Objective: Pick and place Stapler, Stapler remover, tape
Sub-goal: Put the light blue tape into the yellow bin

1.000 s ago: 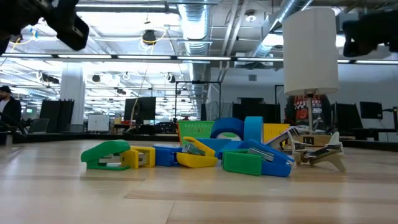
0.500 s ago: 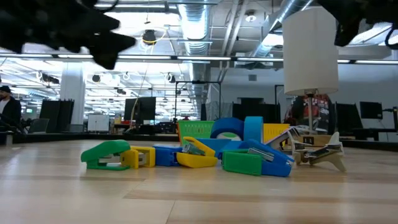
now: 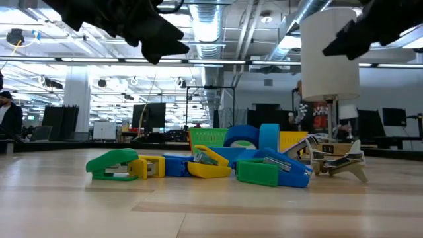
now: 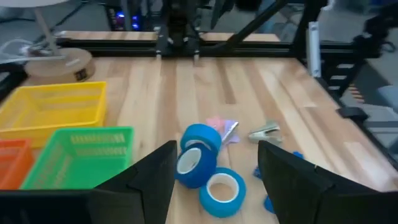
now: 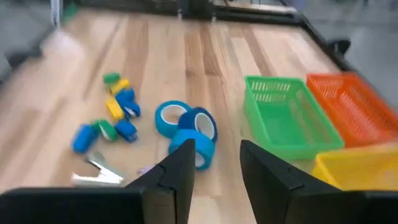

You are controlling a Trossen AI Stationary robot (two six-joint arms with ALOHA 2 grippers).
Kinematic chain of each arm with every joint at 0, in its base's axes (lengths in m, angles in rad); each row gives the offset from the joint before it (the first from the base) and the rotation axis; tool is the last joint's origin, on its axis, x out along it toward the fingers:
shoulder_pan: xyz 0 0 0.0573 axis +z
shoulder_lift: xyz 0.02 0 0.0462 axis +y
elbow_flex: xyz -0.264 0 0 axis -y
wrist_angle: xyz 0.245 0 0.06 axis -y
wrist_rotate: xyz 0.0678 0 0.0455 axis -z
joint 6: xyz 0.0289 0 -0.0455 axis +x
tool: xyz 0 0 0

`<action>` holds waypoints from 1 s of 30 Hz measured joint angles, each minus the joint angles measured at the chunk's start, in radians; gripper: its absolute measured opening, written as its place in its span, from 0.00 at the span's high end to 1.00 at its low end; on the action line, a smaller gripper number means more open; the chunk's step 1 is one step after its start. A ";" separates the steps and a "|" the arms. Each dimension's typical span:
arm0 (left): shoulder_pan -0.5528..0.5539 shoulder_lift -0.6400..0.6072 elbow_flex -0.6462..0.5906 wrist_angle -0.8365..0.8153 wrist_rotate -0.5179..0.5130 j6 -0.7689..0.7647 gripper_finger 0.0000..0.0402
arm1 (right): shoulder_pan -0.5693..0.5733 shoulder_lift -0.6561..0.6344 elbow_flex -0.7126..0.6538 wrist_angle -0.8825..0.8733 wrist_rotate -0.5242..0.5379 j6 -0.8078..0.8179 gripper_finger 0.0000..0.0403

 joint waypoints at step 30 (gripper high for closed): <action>-0.071 0.007 -0.002 -0.112 0.081 -0.018 0.47 | -0.212 0.891 0.683 -0.525 -0.290 -0.306 0.70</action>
